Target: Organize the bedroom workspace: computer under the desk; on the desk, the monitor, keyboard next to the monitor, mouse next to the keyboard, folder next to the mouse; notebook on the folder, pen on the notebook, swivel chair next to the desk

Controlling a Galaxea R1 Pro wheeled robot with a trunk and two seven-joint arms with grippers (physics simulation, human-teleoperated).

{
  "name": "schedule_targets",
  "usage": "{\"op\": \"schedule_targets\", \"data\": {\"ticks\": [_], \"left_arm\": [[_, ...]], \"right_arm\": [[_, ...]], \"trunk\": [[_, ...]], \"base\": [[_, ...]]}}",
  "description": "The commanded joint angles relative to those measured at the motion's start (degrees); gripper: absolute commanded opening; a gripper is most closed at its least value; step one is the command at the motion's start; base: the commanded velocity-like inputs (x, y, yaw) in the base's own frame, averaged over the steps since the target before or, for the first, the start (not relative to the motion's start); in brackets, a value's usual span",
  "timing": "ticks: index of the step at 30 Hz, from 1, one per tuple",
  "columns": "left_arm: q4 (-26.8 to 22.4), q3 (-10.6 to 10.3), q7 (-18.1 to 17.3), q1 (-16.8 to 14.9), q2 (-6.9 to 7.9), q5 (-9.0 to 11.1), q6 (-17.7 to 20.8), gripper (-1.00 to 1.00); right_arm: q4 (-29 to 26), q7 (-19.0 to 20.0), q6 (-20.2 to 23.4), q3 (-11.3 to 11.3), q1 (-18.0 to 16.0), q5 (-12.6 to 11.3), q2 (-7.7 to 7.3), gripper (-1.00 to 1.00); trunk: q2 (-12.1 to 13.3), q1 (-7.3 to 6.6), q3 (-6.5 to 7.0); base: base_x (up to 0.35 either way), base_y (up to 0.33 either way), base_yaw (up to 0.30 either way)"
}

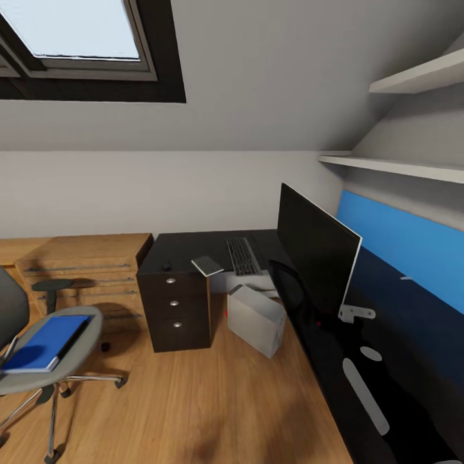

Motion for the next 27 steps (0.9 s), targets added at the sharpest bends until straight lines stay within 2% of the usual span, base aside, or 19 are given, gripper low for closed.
{"op": "schedule_targets", "data": {"ticks": [1, 15, 27], "left_arm": [[0.1, 0.2, -0.5, 0.0, 0.0, 0.4, -0.1, 1.0], [0.1, 0.2, -0.5, 0.0, 0.0, 0.4, 0.0, 1.0], [0.1, 0.2, -0.5, 0.0, 0.0, 0.4, 0.0, 1.0]], "right_arm": [[0.0, -0.5, 0.2, -0.2, -0.1, -0.5, -0.06, 1.0], [0.1, -0.5, 0.1, -0.8, -0.1, -0.5, -0.02, 1.0], [0.2, -0.5, 0.1, -0.8, -0.1, -0.5, -0.01, 1.0]], "trunk": [[0.0, 0.01, -0.06], [0.0, 0.01, -0.06], [0.0, 0.01, -0.06]], "base": [[0.08, 0.0, 0.0], [0.09, 0.0, 0.0], [0.016, 0.0, 0.0]]}}
